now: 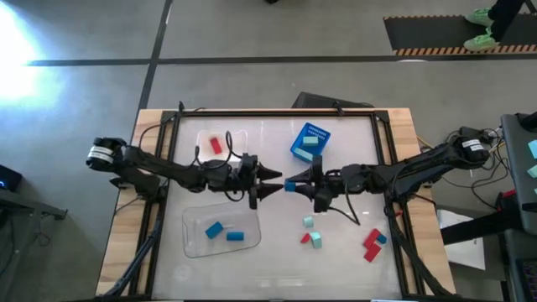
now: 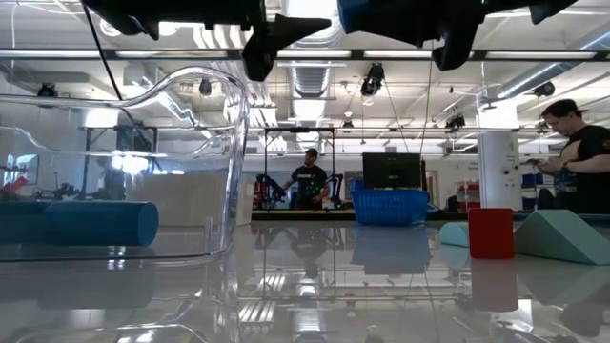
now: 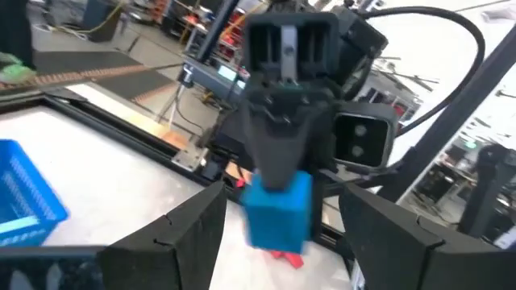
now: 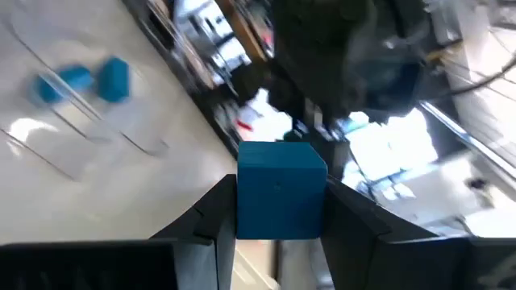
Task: Sort & place blocks by color
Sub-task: Put the blue block into the transparent bin
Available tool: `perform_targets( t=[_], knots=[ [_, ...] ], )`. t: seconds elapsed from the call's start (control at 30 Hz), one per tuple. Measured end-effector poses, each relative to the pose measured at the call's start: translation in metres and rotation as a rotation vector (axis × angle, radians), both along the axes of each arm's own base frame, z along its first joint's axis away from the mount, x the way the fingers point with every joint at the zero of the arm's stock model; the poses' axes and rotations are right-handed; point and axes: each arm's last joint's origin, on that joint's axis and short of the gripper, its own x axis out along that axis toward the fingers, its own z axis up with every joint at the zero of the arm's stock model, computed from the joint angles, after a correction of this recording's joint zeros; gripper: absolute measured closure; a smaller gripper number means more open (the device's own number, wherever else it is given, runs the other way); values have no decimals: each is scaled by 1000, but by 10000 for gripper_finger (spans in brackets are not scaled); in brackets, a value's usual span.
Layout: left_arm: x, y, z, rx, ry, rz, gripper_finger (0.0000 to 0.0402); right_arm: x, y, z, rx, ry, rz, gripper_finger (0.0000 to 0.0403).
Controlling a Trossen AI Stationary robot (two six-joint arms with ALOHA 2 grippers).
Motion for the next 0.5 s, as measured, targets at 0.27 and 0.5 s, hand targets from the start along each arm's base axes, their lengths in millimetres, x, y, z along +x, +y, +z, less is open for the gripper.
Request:
perform_targets(
  t=[0.27,0.5],
  knots=[
    [12,-2,-12,33,-52,-36,175,0,0,2,6,-22,-29,280],
    [16,-3,-17,118,-63,-31,175,0,2,4,36,-44,45,280]
  ],
)
